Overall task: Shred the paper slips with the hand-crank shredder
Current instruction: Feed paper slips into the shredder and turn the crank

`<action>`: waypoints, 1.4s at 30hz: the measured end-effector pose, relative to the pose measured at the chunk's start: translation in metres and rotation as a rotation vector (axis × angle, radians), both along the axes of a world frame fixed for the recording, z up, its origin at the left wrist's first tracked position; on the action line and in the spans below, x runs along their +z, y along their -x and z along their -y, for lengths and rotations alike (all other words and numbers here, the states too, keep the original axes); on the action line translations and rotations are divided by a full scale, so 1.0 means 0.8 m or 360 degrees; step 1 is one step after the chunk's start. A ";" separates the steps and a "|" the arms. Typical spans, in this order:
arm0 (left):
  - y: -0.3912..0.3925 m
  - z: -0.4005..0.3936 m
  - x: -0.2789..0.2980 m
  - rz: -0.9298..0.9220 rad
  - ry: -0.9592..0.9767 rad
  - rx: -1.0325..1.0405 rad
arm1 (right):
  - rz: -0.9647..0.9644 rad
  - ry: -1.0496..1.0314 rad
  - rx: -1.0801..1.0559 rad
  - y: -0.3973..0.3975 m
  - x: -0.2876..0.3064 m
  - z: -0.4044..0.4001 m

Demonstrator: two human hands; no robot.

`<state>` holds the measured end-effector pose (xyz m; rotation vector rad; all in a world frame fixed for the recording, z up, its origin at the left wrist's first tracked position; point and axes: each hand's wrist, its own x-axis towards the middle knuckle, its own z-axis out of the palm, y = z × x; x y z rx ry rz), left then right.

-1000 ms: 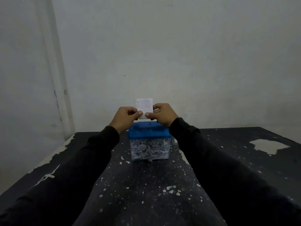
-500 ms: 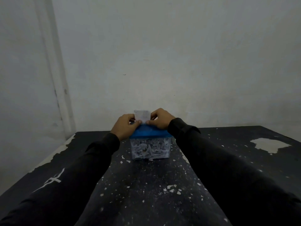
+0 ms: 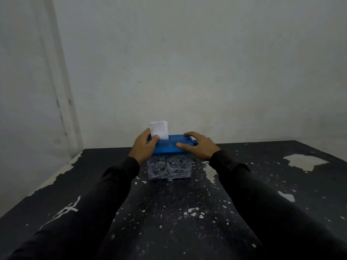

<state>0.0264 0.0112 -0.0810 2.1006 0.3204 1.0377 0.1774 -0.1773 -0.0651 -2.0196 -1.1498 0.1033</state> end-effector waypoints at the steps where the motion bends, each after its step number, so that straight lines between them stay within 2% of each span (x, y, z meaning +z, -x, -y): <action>1: 0.000 0.000 0.000 -0.0004 -0.0005 -0.0008 | -0.0007 -0.0014 -0.0005 0.000 -0.001 0.000; 9: -0.001 -0.005 0.000 -0.0036 0.0069 -0.0083 | 0.0042 0.0145 -0.0059 -0.004 0.011 -0.003; 13: -0.002 -0.008 -0.002 -0.0069 0.0209 -0.0151 | 0.0055 0.0341 0.0236 -0.016 0.005 0.022; 15: -0.003 -0.011 0.000 -0.0111 0.0222 -0.0143 | 0.0030 0.0213 0.0334 -0.023 -0.009 0.039; 19: -0.003 -0.011 0.004 -0.0214 0.0192 -0.0143 | 0.0193 0.0023 0.0354 -0.023 -0.024 0.054; 22: -0.002 -0.011 0.007 -0.0262 0.0179 -0.0106 | -0.0094 -0.0074 0.0426 -0.024 -0.010 0.056; 25: -0.001 -0.009 0.010 -0.0282 0.0172 -0.0136 | -0.0181 -0.0151 0.0357 -0.027 0.001 0.058; 32: 0.003 -0.006 0.015 -0.0294 0.0178 -0.0231 | -0.0644 -0.0605 0.0317 -0.020 -0.015 0.049; 36: 0.003 -0.006 0.015 -0.0302 0.0161 -0.0247 | -0.0853 -0.0681 0.0548 -0.018 -0.027 0.057; 42: 0.003 -0.007 0.016 -0.0311 0.0144 -0.0266 | -0.0433 -0.0623 0.0342 -0.030 0.000 0.037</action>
